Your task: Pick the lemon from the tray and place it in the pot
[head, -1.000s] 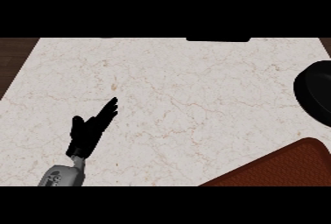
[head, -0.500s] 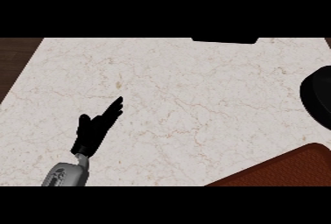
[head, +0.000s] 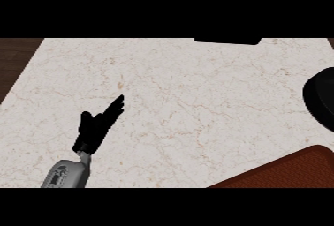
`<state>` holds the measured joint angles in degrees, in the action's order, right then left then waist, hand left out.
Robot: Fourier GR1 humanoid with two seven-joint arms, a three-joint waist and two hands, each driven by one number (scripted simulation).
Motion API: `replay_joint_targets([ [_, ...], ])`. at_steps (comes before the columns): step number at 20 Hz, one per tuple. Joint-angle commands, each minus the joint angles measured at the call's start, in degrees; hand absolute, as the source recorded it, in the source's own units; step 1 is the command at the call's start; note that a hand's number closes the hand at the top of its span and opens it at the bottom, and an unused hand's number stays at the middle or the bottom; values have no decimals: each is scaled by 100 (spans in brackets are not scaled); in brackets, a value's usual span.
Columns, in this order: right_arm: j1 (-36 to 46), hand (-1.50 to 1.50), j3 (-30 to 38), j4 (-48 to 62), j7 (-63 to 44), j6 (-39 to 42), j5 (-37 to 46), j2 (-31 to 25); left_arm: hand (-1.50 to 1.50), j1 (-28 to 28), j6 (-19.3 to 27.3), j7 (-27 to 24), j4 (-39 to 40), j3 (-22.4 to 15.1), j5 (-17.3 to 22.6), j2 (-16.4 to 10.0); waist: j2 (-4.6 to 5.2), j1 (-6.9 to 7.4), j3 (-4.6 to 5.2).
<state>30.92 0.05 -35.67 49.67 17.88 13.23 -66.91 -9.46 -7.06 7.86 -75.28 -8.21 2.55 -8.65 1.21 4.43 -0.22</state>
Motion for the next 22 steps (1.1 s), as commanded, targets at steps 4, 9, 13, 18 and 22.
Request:
replay_joint_targets([
  [4, 722, 150, -881, 198, -111, -1529, 1505, 707, 0, -108, 31, 135, -102, 12, -35, 16, -14, -27, 7],
  [9, 994, 150, -1580, 811, -374, -1145, 2406, 801, 0, 121, -135, -179, 64, 91, 10, -92, -7, -54, 14],
  [13, 1379, -150, -2001, 1252, -1514, -594, 2933, 1203, 0, 31, -26, 59, -105, 21, -58, -12, -27, -44, 16],
  [18, 1699, -150, -1629, 1887, -765, -583, 2718, 1730, 0, 193, 16, 60, -266, 37, -77, 18, -48, -185, 5],
  [22, 1999, -150, -696, 1865, -514, 100, 1598, 2054, 0, 303, 30, 206, -266, 13, -17, 88, -87, -238, 4],
])
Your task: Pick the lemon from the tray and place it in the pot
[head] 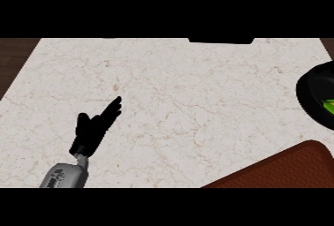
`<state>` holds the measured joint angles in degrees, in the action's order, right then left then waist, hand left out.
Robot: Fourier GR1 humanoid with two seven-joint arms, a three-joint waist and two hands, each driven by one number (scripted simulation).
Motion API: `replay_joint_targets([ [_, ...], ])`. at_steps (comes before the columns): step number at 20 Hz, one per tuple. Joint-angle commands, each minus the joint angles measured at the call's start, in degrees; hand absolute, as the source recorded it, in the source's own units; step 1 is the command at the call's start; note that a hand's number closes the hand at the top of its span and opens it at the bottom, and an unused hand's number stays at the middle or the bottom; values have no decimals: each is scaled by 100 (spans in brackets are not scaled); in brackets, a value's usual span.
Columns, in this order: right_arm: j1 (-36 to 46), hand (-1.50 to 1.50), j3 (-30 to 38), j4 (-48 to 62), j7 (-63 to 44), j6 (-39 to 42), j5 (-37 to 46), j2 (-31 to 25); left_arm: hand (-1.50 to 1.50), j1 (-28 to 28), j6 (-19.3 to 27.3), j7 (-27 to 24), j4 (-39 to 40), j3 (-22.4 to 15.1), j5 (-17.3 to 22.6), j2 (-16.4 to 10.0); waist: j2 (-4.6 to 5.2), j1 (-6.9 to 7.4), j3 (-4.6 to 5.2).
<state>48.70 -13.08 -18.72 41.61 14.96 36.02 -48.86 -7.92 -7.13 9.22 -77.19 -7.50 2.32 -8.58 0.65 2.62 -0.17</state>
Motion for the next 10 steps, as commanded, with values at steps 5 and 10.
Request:
replay_joint_targets([
  [5, 756, -150, 1721, 626, 154, 1301, -1813, 86, 0, 74, -52, -48, 45, 172, 69, -132, -24, -95, 7],
  [10, 789, -150, 2568, 1220, -226, 1484, -2576, -533, 0, 77, 174, -11, -82, 0, -97, 103, 15, -112, -7],
])
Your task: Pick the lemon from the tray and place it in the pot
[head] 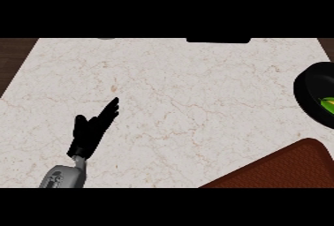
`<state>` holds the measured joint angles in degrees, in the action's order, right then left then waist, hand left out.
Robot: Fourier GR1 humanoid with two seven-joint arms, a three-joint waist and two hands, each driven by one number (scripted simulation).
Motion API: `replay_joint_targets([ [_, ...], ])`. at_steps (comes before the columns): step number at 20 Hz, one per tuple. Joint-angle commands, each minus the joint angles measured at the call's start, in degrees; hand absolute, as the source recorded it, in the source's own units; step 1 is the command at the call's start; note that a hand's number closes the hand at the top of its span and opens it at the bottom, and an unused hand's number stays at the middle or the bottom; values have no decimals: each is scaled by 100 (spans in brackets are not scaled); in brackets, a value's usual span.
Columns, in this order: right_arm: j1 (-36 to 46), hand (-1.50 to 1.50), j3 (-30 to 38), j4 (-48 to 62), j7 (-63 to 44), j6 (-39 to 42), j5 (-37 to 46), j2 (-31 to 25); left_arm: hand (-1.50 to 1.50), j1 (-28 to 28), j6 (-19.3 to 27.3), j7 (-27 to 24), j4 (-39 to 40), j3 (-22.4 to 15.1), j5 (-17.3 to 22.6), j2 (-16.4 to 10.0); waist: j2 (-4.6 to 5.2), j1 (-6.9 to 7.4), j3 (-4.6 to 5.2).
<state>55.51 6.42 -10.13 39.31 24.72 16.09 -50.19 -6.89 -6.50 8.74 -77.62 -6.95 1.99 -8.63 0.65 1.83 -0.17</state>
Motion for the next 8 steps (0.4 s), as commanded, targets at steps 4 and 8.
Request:
replay_joint_targets([
  [4, 234, -150, 1047, 593, -369, 609, -979, -713, 0, 3, -120, -30, -44, -7, 38, -14, 51, 59, -9],
  [8, 36, -150, 1338, 711, -416, 1082, -1265, -1249, 0, -22, -162, 22, -120, 60, 74, -96, 83, 93, -27],
])
